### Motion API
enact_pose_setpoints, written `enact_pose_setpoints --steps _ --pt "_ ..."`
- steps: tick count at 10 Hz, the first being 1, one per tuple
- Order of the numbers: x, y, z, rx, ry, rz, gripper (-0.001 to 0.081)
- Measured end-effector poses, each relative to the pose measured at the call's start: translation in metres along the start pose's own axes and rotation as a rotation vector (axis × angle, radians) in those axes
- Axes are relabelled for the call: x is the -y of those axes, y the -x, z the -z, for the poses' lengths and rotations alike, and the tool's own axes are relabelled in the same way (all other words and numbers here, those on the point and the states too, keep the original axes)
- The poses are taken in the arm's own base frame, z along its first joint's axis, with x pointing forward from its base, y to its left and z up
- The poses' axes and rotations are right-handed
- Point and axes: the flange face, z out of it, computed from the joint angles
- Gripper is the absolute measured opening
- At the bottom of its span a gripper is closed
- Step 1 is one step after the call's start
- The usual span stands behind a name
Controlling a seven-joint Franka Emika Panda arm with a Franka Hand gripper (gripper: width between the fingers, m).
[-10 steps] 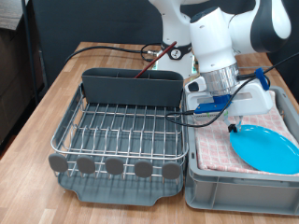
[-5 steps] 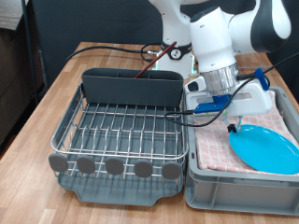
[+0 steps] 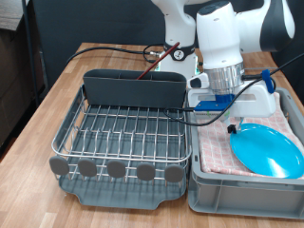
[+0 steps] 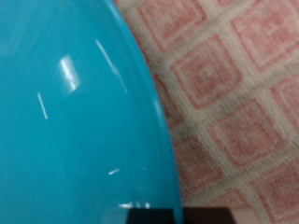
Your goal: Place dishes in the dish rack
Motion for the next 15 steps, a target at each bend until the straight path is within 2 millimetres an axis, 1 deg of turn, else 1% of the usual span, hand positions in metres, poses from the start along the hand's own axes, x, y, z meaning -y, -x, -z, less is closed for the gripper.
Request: enact_pose_setpoints --steps 3,6,11,15 --pt "0.011 -0.002 0.018 -0.046 0.047 0.000 0.0018" --pt "0.019 -0.003 0.044 -0.111 0.112 -0.013 0.0018" --pt "0.025 0.003 0.099 -0.196 0.241 -0.041 0.0017" --pt "0.040 0.005 0.147 -0.264 0.371 -0.056 0.0017"
